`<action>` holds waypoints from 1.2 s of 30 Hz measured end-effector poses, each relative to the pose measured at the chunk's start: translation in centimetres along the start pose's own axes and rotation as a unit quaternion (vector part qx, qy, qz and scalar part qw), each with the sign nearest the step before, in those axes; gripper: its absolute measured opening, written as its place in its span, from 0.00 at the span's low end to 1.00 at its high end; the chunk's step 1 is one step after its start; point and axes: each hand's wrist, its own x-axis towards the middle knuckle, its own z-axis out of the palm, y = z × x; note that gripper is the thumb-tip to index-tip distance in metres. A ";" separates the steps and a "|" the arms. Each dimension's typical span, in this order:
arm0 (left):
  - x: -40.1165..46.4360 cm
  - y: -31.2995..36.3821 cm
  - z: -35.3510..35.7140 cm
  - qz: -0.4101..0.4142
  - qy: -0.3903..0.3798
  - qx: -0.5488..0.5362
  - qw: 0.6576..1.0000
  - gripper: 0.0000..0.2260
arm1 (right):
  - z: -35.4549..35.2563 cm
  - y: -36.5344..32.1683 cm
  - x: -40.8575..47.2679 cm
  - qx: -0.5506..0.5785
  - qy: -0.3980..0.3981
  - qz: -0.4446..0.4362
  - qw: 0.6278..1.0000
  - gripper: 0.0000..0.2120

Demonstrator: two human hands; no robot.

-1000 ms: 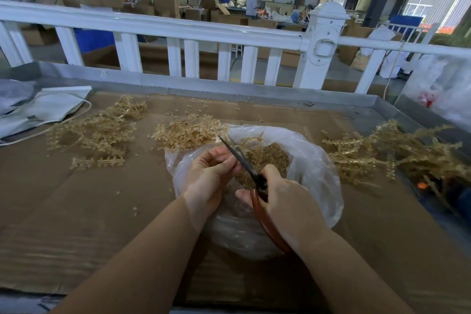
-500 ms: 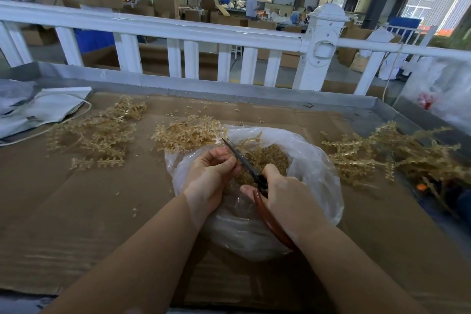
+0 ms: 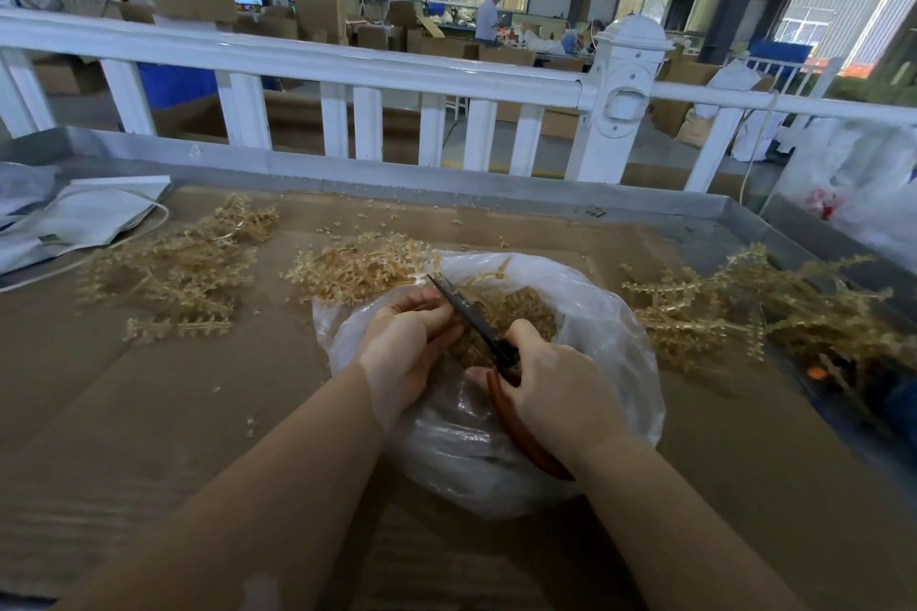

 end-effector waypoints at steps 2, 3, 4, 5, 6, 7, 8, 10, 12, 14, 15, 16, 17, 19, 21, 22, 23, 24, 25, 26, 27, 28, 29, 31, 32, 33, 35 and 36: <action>0.0 -0.1 -0.1 0.003 -0.001 0.000 1.000 0.10 | 0.0 0.1 -0.1 0.011 0.005 -0.001 1.000 0.18; 0.1 -0.1 -0.1 0.004 -0.003 -0.002 1.000 0.10 | -0.1 0.1 -0.2 0.014 0.009 -0.002 1.000 0.18; 0.1 -0.1 -0.2 0.005 -0.007 -0.002 1.000 0.10 | -0.1 0.0 -0.3 0.013 0.013 -0.004 1.000 0.18; 0.1 -0.1 -0.3 0.005 -0.012 -0.002 1.000 0.10 | -0.1 0.0 -0.4 0.011 0.016 -0.006 1.000 0.19; 0.1 -0.1 -0.4 0.004 -0.016 -0.005 1.000 0.11 | -0.1 0.0 -0.5 0.009 0.018 -0.007 1.000 0.19; 0.1 -0.1 -0.5 0.002 -0.019 -0.009 1.000 0.12 | -0.1 -0.1 -0.6 0.008 0.020 -0.008 1.000 0.20; 0.1 -0.1 -0.5 0.000 -0.021 -0.016 1.000 0.12 | -0.1 -0.1 -0.6 0.010 0.023 -0.009 1.000 0.20; 0.1 0.0 -0.7 -0.005 -0.027 -0.028 0.999 0.12 | -0.1 -0.3 -0.7 0.013 0.023 -0.010 1.000 0.20; 0.1 0.0 -0.8 -0.011 -0.031 -0.037 0.999 0.12 | 0.0 -0.4 -0.8 0.015 0.023 -0.011 1.000 0.21; 0.1 0.1 -0.9 -0.016 -0.033 -0.045 0.998 0.11 | 0.1 -0.5 -0.8 0.015 0.028 -0.014 0.999 0.21; 0.2 0.0 -0.9 -0.017 -0.035 -0.048 0.998 0.10 | 0.1 -0.5 -0.8 0.016 0.029 -0.016 0.999 0.20; 0.2 0.0 -0.9 -0.019 -0.039 -0.050 0.998 0.10 | 0.1 -0.6 -0.9 0.016 0.029 -0.018 0.999 0.20; 0.2 0.0 -0.9 -0.020 -0.042 -0.052 0.998 0.10 | 0.1 -0.6 -0.9 0.017 0.028 -0.019 0.999 0.20; 0.2 0.0 -1.0 -0.022 -0.044 -0.051 0.997 0.10 | 0.1 -0.6 -1.0 0.021 0.026 -0.019 0.999 0.20; 0.2 -0.1 -1.0 -0.016 -0.044 -0.044 0.998 0.11 | 0.2 -0.5 -1.0 0.029 0.022 -0.017 0.999 0.21; 0.2 -0.2 -1.0 -0.010 -0.042 -0.033 0.999 0.11 | 0.3 -0.5 -1.0 0.033 0.018 -0.015 0.999 0.21; 0.2 -0.2 -1.0 -0.005 -0.039 -0.019 0.999 0.11 | 0.4 -0.5 -1.1 0.038 0.013 -0.014 0.999 0.21; 0.2 -0.3 -1.0 -0.001 -0.037 -0.007 0.999 0.11 | 0.5 -0.5 -1.2 0.043 0.007 -0.012 0.999 0.21; 0.1 -0.4 -1.0 0.002 -0.034 0.001 0.999 0.11 | 0.6 -0.5 -1.2 0.045 0.003 -0.010 0.999 0.21; 0.1 -0.4 -1.0 0.004 -0.033 0.005 0.999 0.11 | 0.6 -0.5 -1.2 0.046 0.001 -0.011 0.999 0.21; 0.0 -0.4 -1.0 0.006 -0.032 0.006 0.999 0.11 | 0.6 -0.5 -1.2 0.047 0.002 -0.012 0.999 0.20; 0.0 -0.3 -1.0 0.007 -0.031 0.004 0.999 0.12 | 0.6 -0.5 -1.1 0.049 0.002 -0.013 0.999 0.20; 0.0 -0.3 -1.0 0.007 -0.029 -0.001 1.000 0.12 | 0.6 -0.5 -1.1 0.051 0.002 -0.014 0.999 0.20; 0.0 -0.3 -1.0 0.003 -0.030 -0.016 0.999 0.11 | 0.4 -0.6 -1.0 0.054 0.001 -0.017 0.998 0.21; 0.0 -0.3 -1.0 -0.001 -0.032 -0.023 0.999 0.11 | 0.3 -0.6 -1.0 0.056 0.001 -0.018 0.998 0.21; 0.0 -0.2 -1.0 -0.004 -0.036 -0.028 0.999 0.10 | 0.2 -0.6 -1.0 0.060 0.001 -0.018 0.998 0.21; 0.0 -0.2 -1.1 -0.008 -0.044 -0.034 0.998 0.10 | 0.0 -0.7 -0.9 0.068 0.002 -0.015 0.998 0.20; 0.0 -0.2 -1.1 -0.009 -0.046 -0.037 0.998 0.09 | -0.1 -0.7 -0.9 0.072 0.001 -0.013 0.997 0.20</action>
